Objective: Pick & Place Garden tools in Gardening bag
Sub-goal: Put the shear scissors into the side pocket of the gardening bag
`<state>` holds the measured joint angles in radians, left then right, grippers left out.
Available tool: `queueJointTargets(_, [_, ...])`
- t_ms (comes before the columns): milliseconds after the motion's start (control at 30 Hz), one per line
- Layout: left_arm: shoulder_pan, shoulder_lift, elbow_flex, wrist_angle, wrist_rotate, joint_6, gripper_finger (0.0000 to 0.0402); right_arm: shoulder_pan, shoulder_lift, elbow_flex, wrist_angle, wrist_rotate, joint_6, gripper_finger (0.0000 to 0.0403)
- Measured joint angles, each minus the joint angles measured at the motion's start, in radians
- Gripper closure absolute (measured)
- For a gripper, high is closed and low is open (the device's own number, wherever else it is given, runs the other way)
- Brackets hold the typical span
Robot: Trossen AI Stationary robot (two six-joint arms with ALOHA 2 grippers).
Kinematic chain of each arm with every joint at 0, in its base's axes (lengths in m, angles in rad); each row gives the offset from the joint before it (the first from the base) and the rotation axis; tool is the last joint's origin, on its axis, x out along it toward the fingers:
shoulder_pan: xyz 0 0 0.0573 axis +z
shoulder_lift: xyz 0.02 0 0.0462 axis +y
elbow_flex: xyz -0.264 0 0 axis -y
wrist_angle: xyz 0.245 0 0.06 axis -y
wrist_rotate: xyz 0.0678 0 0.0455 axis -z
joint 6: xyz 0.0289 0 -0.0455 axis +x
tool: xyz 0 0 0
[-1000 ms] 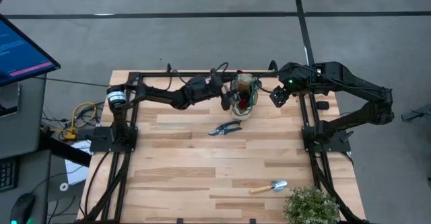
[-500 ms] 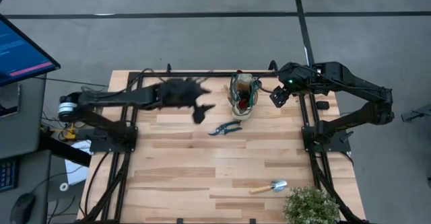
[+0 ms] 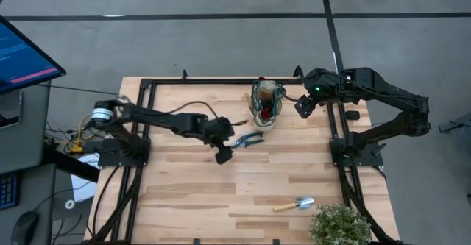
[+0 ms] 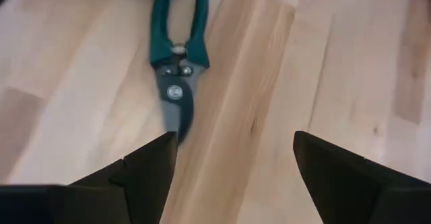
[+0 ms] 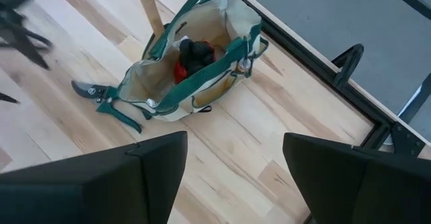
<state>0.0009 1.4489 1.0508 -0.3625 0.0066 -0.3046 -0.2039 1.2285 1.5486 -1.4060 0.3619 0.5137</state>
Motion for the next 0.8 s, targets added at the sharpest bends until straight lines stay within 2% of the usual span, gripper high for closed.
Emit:
queueJointTargets(233, [0.042, 0.091, 0.0, 0.22, 0.002, 0.018, 0.0105, 0.0, 0.0, 0.0, 0.0, -0.004, 0.001, 0.0164])
queueJointTargets(433, [0.108, 0.136, 0.001, 0.334, -0.018, 0.069, 0.0105, 0.0, 0.0, 0.0, 0.006, -0.002, 0.002, 0.0164])
queueJointTargets(600, [0.131, 0.203, 0.007, 0.402, -0.018, 0.12, 0.0105, 0.0, 0.0, 0.0, 0.025, -0.002, 0.003, 0.0164])
queueJointTargets(800, [0.128, 0.296, 0.091, 0.408, 0.012, 0.184, 0.0105, 0.0, 0.001, 0.0, 0.031, 0.0, 0.003, 0.0164])
